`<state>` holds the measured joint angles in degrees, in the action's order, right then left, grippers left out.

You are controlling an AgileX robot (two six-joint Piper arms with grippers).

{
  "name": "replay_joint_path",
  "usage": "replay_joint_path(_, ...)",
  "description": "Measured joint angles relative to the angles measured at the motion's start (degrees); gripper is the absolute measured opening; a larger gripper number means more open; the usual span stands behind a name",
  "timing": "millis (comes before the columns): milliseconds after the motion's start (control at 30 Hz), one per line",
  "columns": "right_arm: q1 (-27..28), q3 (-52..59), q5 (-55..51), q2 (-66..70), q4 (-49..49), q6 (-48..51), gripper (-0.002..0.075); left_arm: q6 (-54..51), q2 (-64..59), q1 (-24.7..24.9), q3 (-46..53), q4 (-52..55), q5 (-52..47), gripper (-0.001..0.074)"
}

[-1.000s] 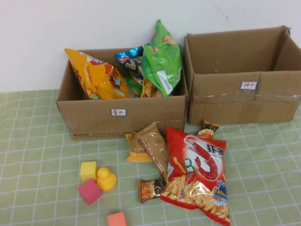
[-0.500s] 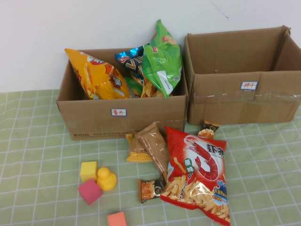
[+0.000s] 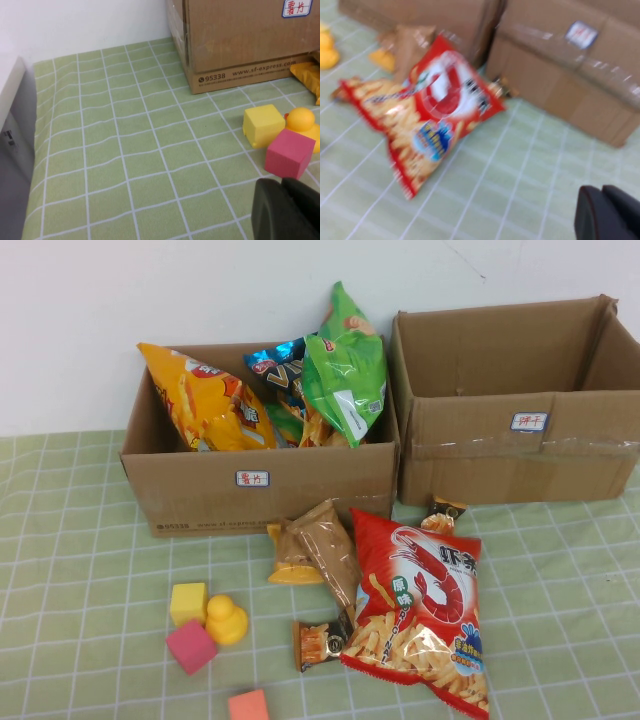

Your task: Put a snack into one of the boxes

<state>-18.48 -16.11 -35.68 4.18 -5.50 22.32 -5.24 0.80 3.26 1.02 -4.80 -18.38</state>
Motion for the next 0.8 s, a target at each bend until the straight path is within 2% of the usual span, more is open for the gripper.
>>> replay_joint_path(133,2.7,4.6,6.2,-4.5,2.3,-2.2,-0.0002,0.0,0.0,0.0,0.0,-0.1,0.0,-0.0001)
replay_joint_path(433,14.5,15.6,16.3,-5.0,5.5,-13.6,-0.0002,0.0,0.0,0.0,0.0,-0.3,0.0,-0.0001)
replay_joint_path(800,15.8,17.5,16.5,-5.0,7.3,-22.3,-0.0002,0.0,0.0,0.0,0.0,-0.3,0.0,-0.0001)
